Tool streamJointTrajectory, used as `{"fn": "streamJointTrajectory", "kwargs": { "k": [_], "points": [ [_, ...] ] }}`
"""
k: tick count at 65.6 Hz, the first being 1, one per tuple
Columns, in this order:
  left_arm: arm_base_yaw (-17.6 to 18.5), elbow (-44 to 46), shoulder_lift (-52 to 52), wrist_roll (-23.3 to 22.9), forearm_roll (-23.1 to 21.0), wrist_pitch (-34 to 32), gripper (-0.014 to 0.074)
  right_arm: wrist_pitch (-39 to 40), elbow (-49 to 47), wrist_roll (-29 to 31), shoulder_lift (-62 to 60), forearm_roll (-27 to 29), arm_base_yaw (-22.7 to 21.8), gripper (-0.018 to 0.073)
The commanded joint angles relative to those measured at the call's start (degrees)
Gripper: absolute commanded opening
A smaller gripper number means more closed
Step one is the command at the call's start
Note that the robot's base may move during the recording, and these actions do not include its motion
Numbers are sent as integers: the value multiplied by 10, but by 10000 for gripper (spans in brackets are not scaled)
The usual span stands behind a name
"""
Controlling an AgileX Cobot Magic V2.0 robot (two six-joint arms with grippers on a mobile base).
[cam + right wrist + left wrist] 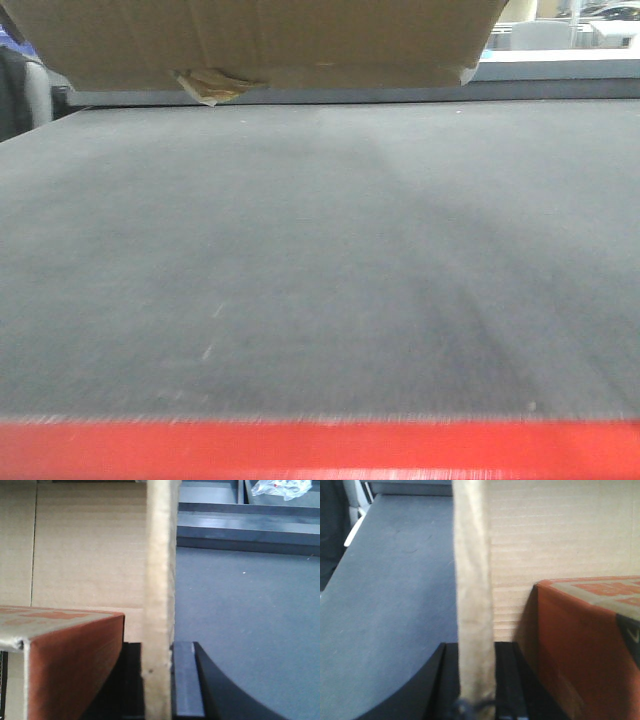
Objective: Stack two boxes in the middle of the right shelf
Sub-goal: 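Hold the boxes with both grippers while the base turns away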
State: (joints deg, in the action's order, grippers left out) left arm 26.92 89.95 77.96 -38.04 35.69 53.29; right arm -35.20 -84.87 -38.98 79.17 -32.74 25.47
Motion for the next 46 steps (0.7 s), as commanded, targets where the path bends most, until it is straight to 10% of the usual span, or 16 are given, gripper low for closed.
{"fn": "streamJointTrajectory", "kwargs": {
  "k": [1, 46],
  "points": [
    [-4, 5, -7, -1, 21, 1, -111, 52, -8, 0, -10, -19, -3, -153],
    [-4, 5, -7, -1, 21, 1, -111, 52, -8, 0, -10, -19, -3, -153]
  ]
}}
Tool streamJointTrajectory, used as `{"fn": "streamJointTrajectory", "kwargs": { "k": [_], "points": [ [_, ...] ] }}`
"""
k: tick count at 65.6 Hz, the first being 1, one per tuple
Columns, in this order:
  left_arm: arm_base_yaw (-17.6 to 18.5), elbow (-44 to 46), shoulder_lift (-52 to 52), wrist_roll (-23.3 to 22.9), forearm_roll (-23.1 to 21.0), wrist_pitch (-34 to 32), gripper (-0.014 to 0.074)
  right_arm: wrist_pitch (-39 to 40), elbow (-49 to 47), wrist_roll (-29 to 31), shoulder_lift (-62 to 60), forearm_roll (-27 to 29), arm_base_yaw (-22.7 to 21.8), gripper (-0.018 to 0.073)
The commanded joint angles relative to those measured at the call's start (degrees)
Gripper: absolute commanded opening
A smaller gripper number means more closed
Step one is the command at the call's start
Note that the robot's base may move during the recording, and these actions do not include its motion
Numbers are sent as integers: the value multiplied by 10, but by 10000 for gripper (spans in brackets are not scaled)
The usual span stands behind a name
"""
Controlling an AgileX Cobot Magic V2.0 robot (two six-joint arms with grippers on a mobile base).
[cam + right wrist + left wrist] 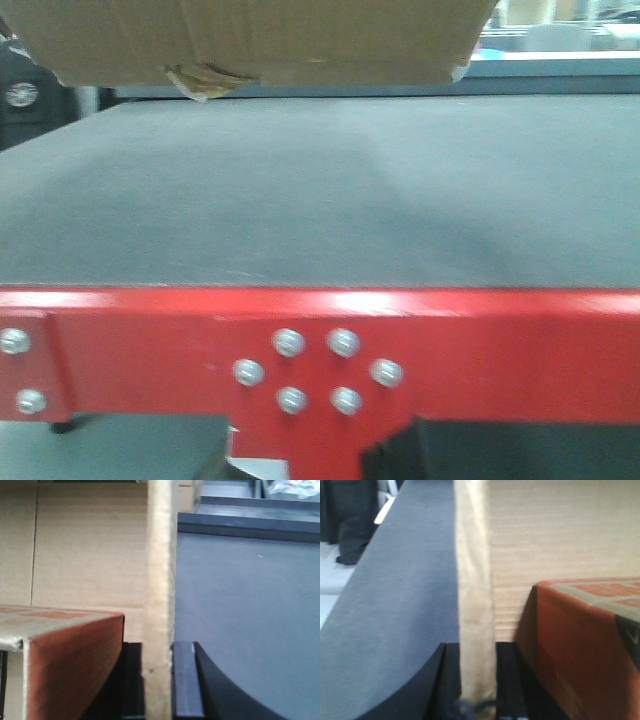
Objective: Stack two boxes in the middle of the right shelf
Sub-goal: 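Hold the boxes with both grippers while the base turns away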
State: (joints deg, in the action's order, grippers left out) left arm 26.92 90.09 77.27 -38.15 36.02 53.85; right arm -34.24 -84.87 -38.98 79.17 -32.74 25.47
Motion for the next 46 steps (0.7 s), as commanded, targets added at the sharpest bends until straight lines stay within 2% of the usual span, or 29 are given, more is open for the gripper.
{"fn": "streamJointTrajectory", "kwargs": {
  "k": [1, 46],
  "points": [
    [-4, 4, 0, 0, 17, -5, -111, 43, -8, 0, -10, -19, -3, -153],
    [-4, 4, 0, 0, 17, -5, -111, 43, -8, 0, -10, -19, -3, -153]
  ]
}}
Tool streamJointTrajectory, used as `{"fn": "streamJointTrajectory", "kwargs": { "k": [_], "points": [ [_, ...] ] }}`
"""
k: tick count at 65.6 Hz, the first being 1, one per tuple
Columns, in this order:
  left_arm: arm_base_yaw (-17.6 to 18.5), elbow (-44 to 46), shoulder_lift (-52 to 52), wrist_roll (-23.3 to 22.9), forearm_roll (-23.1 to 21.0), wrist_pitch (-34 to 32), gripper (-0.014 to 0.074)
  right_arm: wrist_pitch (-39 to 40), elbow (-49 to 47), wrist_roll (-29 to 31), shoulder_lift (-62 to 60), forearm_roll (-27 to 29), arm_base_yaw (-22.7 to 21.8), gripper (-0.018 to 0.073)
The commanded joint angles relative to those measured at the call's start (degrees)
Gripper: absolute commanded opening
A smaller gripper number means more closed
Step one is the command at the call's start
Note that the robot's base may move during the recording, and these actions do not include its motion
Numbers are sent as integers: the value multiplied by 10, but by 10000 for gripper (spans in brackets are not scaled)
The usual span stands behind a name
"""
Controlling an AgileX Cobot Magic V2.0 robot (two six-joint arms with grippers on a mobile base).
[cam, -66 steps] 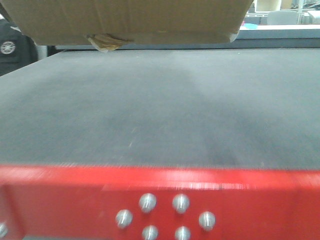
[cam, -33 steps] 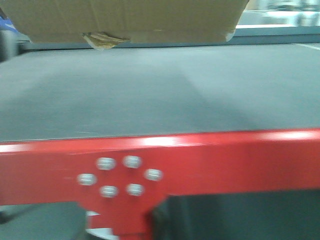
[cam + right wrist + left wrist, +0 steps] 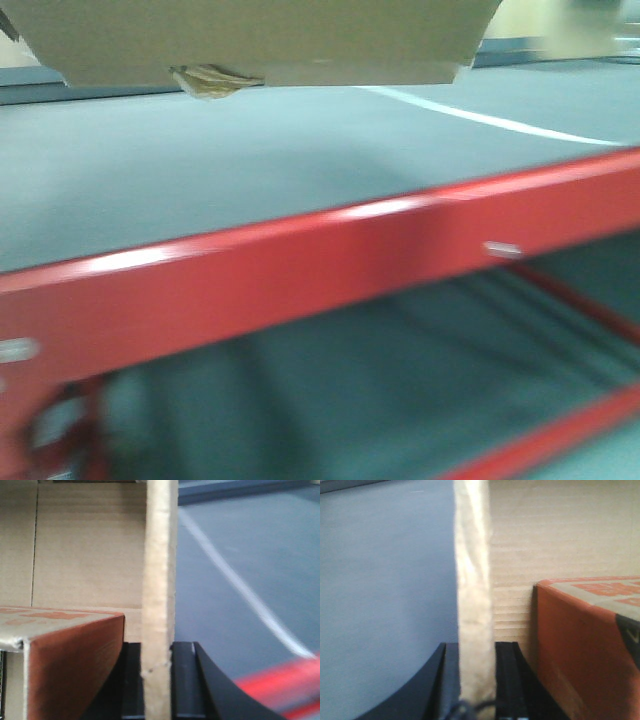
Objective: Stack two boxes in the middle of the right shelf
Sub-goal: 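Hold the boxes with both grippers while the base turns away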
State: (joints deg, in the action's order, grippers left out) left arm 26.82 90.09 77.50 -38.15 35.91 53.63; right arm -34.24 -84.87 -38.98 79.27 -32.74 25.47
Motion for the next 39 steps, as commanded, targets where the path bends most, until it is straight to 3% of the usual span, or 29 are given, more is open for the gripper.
{"fn": "streamJointTrajectory", "kwargs": {
  "k": [1, 39],
  "points": [
    [-3, 4, -3, 0, 19, -3, -111, 43, -8, 0, -11, -19, -3, -153],
    [-3, 4, -3, 0, 20, -3, -111, 43, -8, 0, -11, -19, -3, -153]
  ]
}}
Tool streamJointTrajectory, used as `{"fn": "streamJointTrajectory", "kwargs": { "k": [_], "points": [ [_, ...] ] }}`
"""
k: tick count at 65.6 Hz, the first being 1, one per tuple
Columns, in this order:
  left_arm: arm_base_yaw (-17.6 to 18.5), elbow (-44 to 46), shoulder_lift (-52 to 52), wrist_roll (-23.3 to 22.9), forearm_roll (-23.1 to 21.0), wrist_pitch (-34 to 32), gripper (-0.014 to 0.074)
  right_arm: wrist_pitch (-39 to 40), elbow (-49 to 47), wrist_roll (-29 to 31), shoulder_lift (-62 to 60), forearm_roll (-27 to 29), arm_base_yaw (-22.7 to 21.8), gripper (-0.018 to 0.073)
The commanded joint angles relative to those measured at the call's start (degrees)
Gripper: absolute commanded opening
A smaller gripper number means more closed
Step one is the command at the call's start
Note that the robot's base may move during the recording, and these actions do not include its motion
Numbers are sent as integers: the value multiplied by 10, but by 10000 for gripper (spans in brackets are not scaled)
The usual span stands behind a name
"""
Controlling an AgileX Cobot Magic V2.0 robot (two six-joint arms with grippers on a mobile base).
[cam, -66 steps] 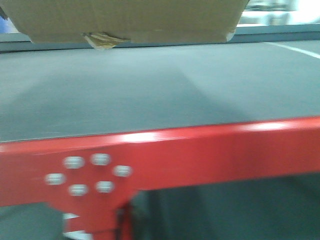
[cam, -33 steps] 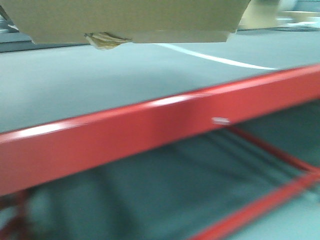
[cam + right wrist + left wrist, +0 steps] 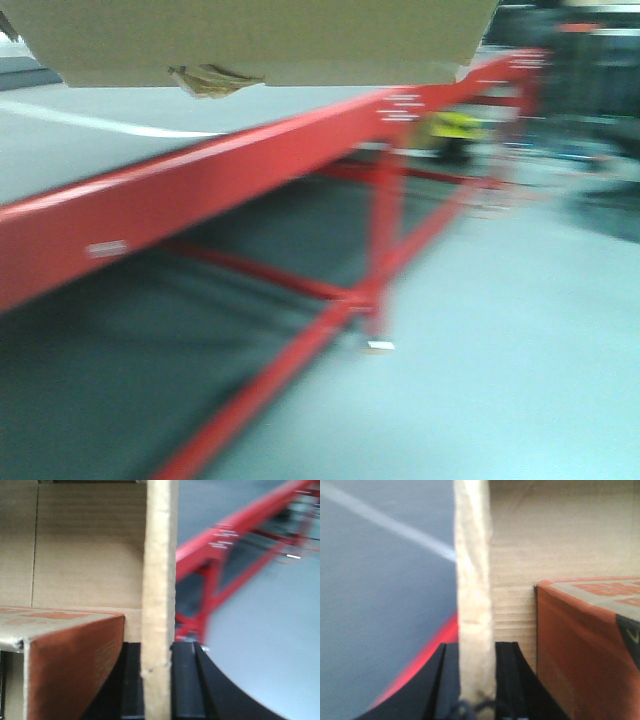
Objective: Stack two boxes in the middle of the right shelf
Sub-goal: 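Hold the boxes with both grippers while the base turns away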
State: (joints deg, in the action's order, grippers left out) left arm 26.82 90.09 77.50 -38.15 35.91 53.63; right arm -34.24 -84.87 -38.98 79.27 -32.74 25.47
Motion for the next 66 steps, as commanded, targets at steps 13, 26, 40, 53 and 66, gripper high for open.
{"fn": "streamJointTrajectory", "kwargs": {
  "k": [13, 26, 40, 53, 66],
  "points": [
    [-3, 4, -3, 0, 20, -3, -111, 43, -8, 0, -11, -19, -3, -153],
    [-3, 4, -3, 0, 20, -3, -111, 43, -8, 0, -11, -19, -3, -153],
    [-3, 4, -3, 0, 20, -3, -111, 43, -8, 0, -11, -19, -3, -153],
    [-3, 4, -3, 0, 20, -3, -111, 43, -8, 0, -11, -19, -3, -153],
    [-3, 4, -3, 0, 20, -4, -111, 43, -8, 0, -11, -19, -3, -153]
  ]
}}
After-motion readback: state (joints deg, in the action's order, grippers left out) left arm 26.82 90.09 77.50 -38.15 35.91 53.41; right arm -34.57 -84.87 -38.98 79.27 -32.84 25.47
